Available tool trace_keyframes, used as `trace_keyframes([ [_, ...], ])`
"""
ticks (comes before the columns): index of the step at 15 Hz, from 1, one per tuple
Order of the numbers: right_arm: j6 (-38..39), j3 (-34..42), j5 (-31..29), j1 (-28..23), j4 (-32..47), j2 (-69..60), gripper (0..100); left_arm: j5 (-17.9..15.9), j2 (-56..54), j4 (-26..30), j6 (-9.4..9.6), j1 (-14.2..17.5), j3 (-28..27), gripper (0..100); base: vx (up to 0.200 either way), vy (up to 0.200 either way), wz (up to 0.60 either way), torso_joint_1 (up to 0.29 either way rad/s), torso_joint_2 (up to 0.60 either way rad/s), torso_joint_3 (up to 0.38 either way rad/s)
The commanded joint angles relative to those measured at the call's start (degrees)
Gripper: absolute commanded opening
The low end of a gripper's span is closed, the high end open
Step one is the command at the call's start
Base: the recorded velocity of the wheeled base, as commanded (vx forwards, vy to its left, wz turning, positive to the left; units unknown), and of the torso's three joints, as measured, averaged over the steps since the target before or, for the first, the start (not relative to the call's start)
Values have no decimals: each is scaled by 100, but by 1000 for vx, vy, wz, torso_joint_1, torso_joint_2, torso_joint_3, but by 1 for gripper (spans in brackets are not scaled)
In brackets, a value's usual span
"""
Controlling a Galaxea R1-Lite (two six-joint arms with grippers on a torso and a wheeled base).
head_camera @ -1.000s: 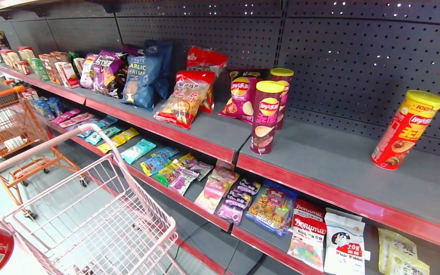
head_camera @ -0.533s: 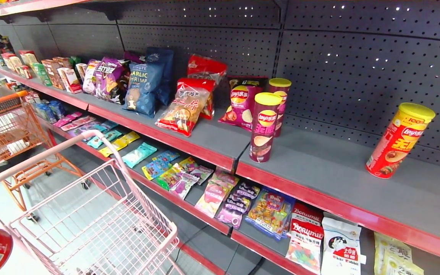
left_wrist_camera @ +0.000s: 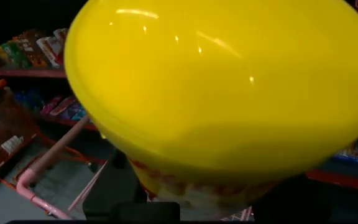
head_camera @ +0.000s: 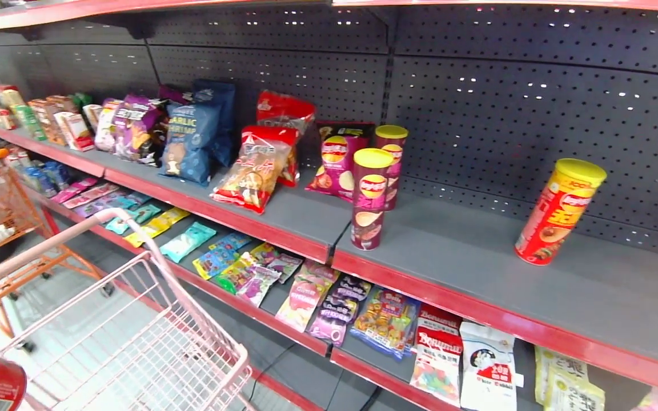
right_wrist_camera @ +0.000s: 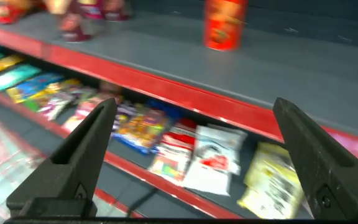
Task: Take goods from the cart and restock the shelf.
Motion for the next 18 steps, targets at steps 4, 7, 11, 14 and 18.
trace_keyframes([
  [4, -1, 1, 6, 2, 1, 4, 100, 3, -34, -5, 87, -4, 64, 0, 0, 0, -600, 7, 2, -4],
  [7, -1, 1, 6, 2, 1, 4, 100, 3, -43, -5, 96, -4, 64, 0, 0, 0, -600, 2, 1, 2],
  [11, -1, 1, 6, 2, 1, 4, 100, 47, -113, 3, 456, 14, 73, 0, 0, 0, -150, 1, 2, 2],
  [14, -1, 1, 6, 2, 1, 4, 100, 100, -140, 3, 632, 14, 134, 0, 67, 0, 0, 1, -1, -1],
  [18, -1, 1, 6, 2, 1, 4, 100, 144, -272, 3, 676, 14, 275, 0, 200, 0, 0, -8, -4, 4],
])
